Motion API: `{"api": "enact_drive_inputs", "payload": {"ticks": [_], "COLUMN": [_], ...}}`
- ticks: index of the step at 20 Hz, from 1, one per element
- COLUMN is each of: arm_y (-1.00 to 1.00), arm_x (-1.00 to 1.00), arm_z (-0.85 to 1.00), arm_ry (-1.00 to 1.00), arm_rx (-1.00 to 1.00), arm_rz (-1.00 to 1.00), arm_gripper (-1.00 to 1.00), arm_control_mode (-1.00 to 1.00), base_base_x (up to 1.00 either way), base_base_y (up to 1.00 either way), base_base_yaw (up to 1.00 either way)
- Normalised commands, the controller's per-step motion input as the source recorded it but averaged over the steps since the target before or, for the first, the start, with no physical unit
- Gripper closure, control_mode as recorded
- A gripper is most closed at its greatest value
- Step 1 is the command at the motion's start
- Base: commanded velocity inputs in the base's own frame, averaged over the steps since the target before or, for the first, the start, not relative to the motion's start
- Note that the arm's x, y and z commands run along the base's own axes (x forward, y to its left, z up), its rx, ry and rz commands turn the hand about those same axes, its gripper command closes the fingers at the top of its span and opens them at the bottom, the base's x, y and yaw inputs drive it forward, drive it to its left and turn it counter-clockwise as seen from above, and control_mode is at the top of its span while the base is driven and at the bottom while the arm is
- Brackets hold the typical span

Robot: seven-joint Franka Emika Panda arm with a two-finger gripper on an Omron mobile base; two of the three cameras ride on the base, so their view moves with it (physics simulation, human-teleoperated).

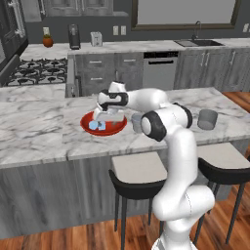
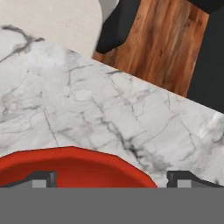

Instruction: There are four ice cubes in the ice bowl. Place two ice cubes in each glass of water.

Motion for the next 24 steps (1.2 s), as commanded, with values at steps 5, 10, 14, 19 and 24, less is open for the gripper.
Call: {"api": "enact_drive_inputs", "payload": {"ticks": [5, 10, 14, 19, 24], "arm_y": [0.1, 0.01, 0.04, 0.21, 0.27], "arm_x": [0.43, 0.45, 0.39, 0.32, 0.18], "arm_z": [-0.27, -0.27, -0.21, -0.16, -0.08], "arm_ry": [0.01, 0.01, 0.0, 0.0, 0.0], "arm_rx": [0.0, 0.0, 0.0, 0.0, 0.0], "arm_rz": [-0.04, -0.06, -0.06, -0.06, -0.04], "arm_gripper": [-1.0, -1.0, -1.0, -1.0, -1.0], "arm_control_mode": [-1.0, -1.0, -1.0, -1.0, -1.0], "base_base_x": [0.0, 0.0, 0.0, 0.0, 0.0], "base_base_y": [0.0, 0.0, 0.0, 0.0, 0.0], "base_base_yaw": [0.0, 0.0, 0.0, 0.0, 0.0]}}
